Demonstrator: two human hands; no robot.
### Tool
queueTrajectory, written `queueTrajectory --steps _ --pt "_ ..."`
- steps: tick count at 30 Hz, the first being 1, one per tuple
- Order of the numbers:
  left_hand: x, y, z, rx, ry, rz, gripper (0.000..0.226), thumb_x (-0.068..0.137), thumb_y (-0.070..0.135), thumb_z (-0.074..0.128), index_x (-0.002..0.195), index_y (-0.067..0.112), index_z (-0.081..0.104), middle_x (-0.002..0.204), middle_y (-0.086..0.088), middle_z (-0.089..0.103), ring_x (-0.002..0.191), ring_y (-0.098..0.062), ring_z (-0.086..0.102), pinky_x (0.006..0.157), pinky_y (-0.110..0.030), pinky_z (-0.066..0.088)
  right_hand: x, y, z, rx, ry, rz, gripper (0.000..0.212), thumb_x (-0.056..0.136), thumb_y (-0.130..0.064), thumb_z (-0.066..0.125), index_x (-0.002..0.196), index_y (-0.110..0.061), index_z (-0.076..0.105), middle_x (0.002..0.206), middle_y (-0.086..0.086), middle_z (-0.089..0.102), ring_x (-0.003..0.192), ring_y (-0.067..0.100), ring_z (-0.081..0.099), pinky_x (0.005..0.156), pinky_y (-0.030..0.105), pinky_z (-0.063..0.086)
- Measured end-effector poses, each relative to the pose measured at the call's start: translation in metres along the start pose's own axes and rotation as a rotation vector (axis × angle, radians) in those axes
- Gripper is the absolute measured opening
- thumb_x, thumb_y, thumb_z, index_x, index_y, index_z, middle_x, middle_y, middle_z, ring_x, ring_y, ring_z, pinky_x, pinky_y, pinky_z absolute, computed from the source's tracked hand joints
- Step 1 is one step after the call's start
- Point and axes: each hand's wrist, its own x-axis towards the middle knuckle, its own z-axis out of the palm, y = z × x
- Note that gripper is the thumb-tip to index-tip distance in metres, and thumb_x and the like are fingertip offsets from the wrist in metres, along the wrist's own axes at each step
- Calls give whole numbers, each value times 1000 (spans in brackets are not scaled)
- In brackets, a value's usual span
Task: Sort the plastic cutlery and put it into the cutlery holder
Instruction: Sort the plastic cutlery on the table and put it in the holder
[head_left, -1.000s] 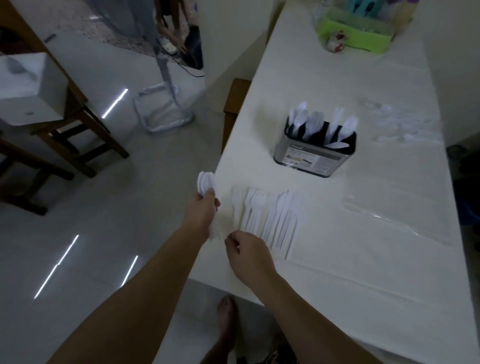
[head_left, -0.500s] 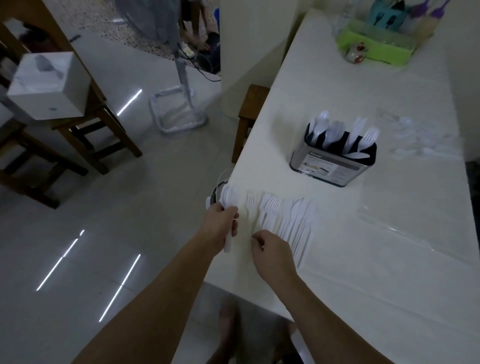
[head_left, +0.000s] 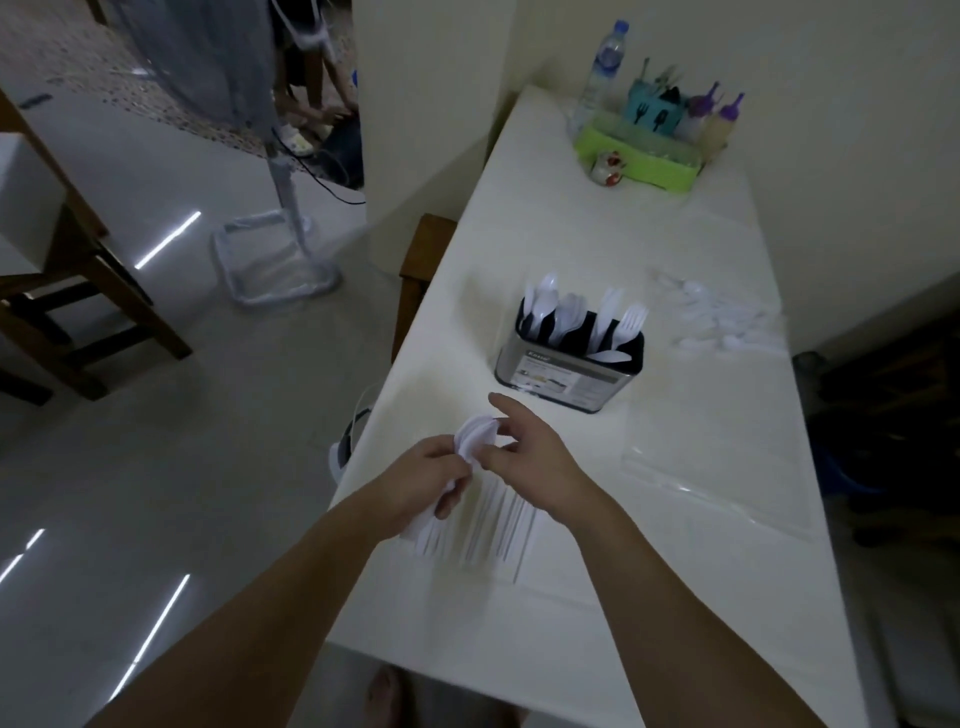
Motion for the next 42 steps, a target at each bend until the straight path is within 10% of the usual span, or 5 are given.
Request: queueTrajectory --steps 9,19,30,34,42 --pt "32 28 18 216 -54 41 14 88 6 51 94 17 57 62 -1 54 56 -14 47 54 -29 39 13 -11 -50 -103 -42 -70 31 79 -6 71 100 -26 63 106 2 65 69 10 60 62 31 53" --pt "51 54 31 86 -111 96 30 76 14 51 103 21 58 73 -15 56 61 -26 50 52 -34 41 21 -23 -80 -50 30 -69 27 81 -23 79 105 -19 67 80 -2 70 59 14 67 56 29 55" --pt "73 69 43 546 -134 264 13 103 23 46 115 23 51 83 1 62 66 -7 60 60 -20 48 23 -25 -106 -141 94 -78 15 86 -30 73 100 -25 69 83 1 71 63 15 70 53 29 54" --pt "81 70 46 570 -130 330 29 103 29 43 126 14 51 105 -9 64 90 -18 61 81 -41 53 21 -27 -117 -2 35 -70 23 85 -21 75 106 -27 66 91 0 73 71 21 74 56 28 56" --pt "91 77 53 495 -207 308 18 103 29 45 103 14 54 71 4 51 60 -8 46 61 -30 41 23 -28 -132 27 36 -97 20 90 -5 66 97 -23 71 80 -2 74 64 22 71 55 27 53"
